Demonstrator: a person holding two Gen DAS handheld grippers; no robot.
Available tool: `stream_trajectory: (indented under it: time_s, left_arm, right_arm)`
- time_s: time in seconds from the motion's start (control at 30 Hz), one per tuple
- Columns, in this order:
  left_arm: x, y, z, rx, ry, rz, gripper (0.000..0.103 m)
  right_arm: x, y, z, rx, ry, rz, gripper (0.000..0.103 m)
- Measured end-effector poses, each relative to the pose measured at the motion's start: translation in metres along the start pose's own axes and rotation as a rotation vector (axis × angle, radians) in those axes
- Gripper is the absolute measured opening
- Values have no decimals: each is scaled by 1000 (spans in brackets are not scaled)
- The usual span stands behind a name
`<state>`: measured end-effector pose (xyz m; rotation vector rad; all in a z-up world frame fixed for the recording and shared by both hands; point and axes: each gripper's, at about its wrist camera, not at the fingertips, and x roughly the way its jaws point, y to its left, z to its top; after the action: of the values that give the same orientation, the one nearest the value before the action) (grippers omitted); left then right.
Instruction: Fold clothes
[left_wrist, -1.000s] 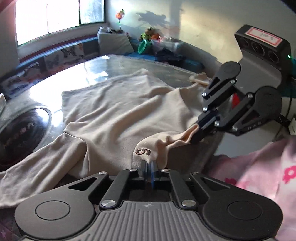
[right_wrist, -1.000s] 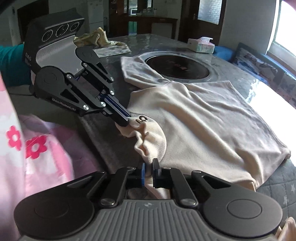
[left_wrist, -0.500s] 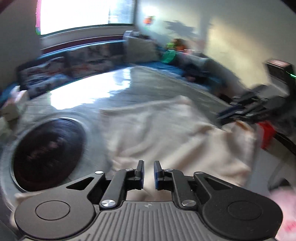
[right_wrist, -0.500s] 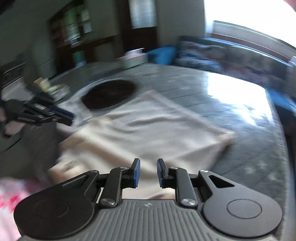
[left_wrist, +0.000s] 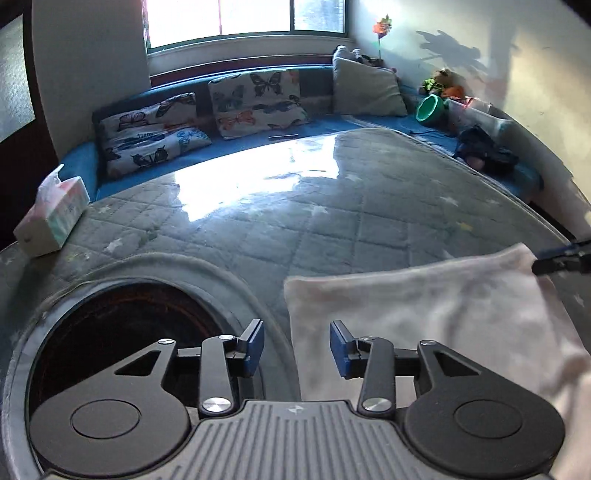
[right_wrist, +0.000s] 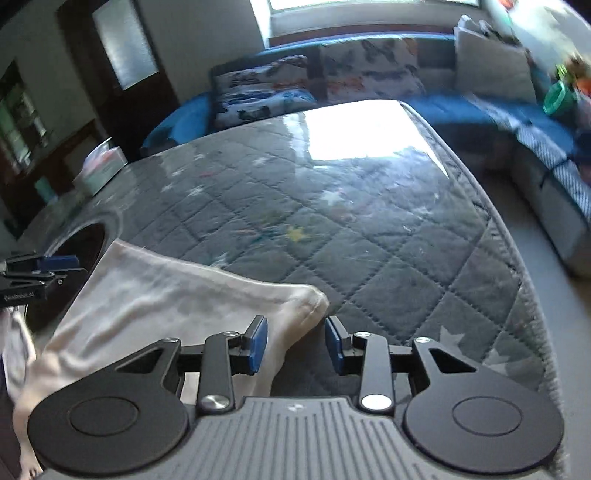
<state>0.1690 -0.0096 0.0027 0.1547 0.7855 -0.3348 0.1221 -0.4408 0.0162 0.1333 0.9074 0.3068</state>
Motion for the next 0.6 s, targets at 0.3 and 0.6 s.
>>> stream_trajectory:
  time_s: [0.3,0.6]
  left_arm:
    - [32,2,9,1,15,-34,28]
    - [29,17,22,-29,-61,29,5]
  right_arm:
    - [8,6,10,-55,31,0,13]
    - [21,28,46,-190,-40,-44,7]
